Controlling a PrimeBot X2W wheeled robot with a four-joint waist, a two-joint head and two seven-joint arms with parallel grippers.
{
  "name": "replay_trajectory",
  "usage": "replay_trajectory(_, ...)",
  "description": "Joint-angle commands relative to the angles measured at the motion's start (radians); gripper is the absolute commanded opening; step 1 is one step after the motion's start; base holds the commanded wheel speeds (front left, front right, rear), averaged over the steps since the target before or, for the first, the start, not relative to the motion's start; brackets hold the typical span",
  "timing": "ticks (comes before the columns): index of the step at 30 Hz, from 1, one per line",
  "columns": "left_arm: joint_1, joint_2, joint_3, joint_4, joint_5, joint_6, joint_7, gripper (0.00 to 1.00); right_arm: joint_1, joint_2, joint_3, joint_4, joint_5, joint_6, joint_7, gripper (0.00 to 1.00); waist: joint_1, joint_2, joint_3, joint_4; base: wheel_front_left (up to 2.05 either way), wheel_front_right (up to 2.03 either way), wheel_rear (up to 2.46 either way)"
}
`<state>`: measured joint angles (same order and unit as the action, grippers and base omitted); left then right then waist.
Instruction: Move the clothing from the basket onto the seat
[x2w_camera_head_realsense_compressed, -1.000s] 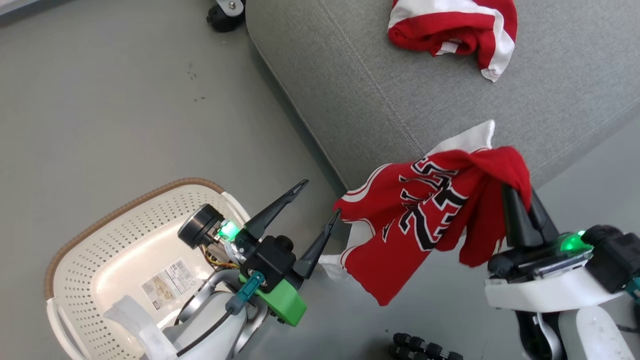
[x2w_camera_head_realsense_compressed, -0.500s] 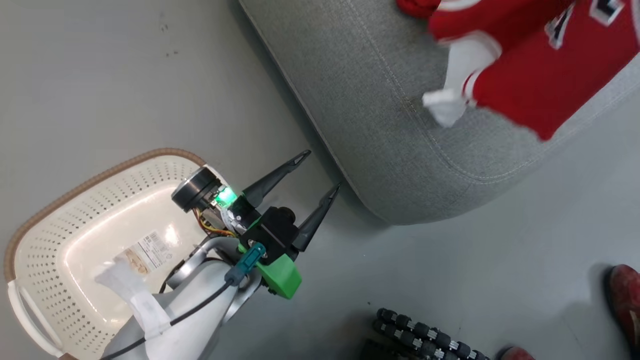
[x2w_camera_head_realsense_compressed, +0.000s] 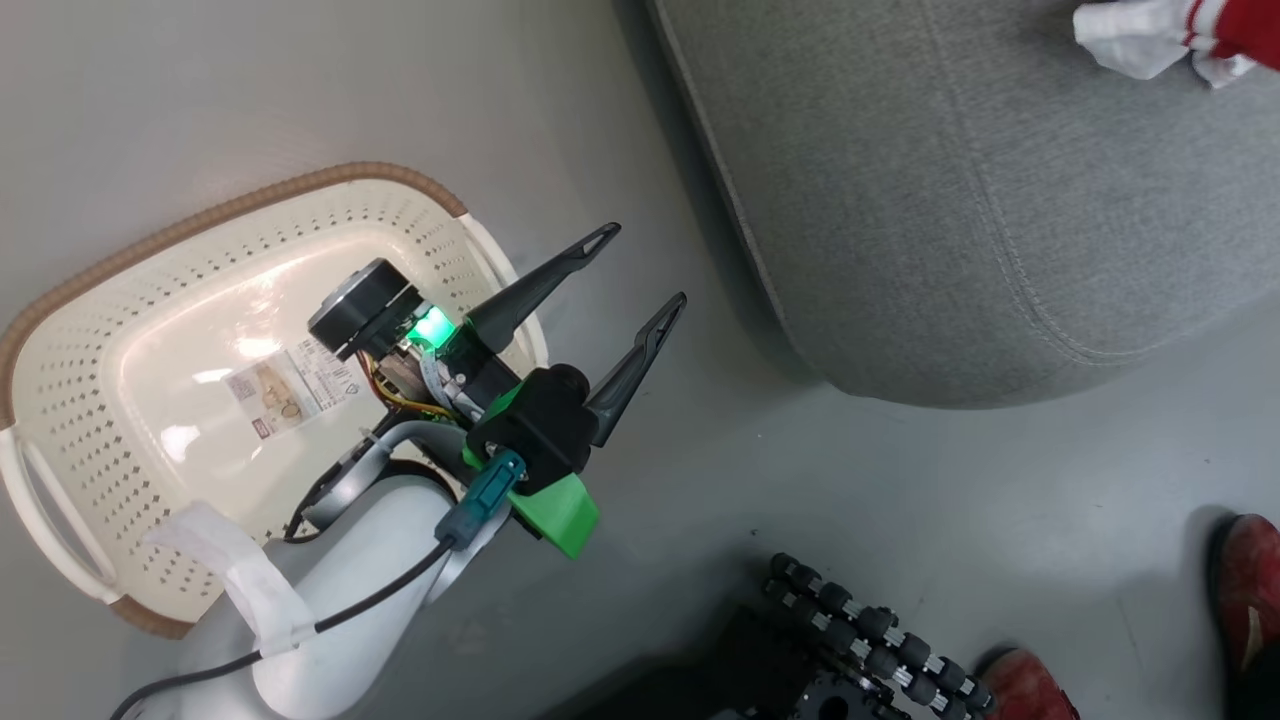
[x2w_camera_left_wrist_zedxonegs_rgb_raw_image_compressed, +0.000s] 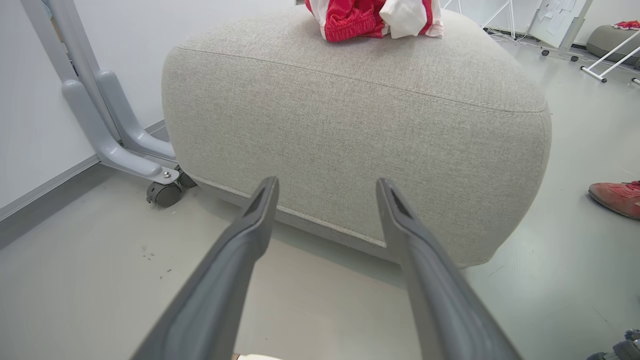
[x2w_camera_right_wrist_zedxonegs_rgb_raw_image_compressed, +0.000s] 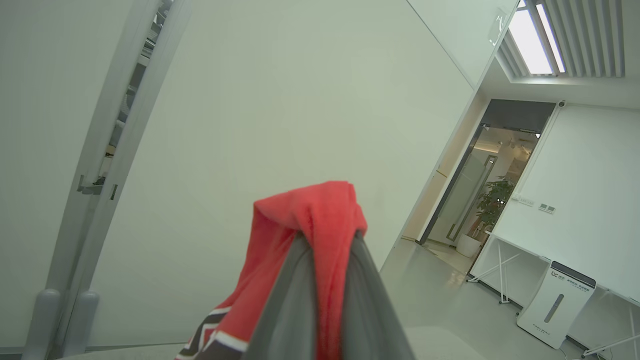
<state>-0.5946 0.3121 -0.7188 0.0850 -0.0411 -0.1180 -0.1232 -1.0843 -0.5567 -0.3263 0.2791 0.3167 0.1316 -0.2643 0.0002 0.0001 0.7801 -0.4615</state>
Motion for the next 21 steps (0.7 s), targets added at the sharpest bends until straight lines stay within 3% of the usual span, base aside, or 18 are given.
replay_trajectory(1, -0.024, 0.008, 0.000, -0.004, 0.011, 0.005, 0.001, 1.00, 0.020, 0.013, 0.001, 0.047, -0.002, -0.002, 0.000, 0.00, -0.0002, -0.0001, 0.067, 0.067, 0.00, 0.00, 0.00)
replay_trajectory(7, -0.040, -0.003, -0.001, -0.004, 0.007, 0.017, -0.010, 1.00, 0.068, 0.070, 0.025, 0.215, 0.011, -0.002, 0.000, 0.01, -0.0002, -0.0001, 0.082, 0.101, 0.00, 0.00, 0.00)
replay_trajectory(8, -0.040, -0.003, 0.001, -0.002, 0.004, 0.021, -0.012, 1.00, 0.082, 0.081, 0.026, 0.226, 0.007, -0.002, 0.000, 0.10, -0.0002, -0.0001, 0.082, 0.103, 0.00, 0.00, 0.00)
replay_trajectory(10, -0.039, -0.011, -0.004, 0.000, -0.004, 0.020, -0.021, 1.00, 0.119, 0.101, 0.013, 0.228, -0.028, -0.002, 0.000, 0.60, -0.0002, -0.0001, 0.080, 0.112, 0.00, 0.00, 0.00)
replay_trajectory(11, -0.041, -0.012, -0.007, 0.003, -0.009, 0.018, -0.025, 1.00, 0.141, 0.120, -0.002, 0.211, -0.053, -0.002, -0.001, 1.00, -0.0002, -0.0001, 0.079, 0.117, 0.00, 0.00, 0.00)
replay_trajectory(17, -0.032, -0.013, -0.004, 0.022, -0.026, 0.025, -0.053, 1.00, 0.292, 0.271, -0.102, 0.052, -0.169, -0.002, 0.000, 1.00, -0.0002, -0.0001, 0.047, 0.113, 0.00, 0.00, 0.00)
replay_trajectory(21, -0.009, -0.011, 0.003, 0.041, -0.043, 0.039, -0.063, 1.00, 0.405, 0.377, -0.113, -0.067, -0.203, -0.002, 0.000, 1.00, -0.0002, -0.0001, 0.003, 0.102, 0.00, 0.00, 0.00)
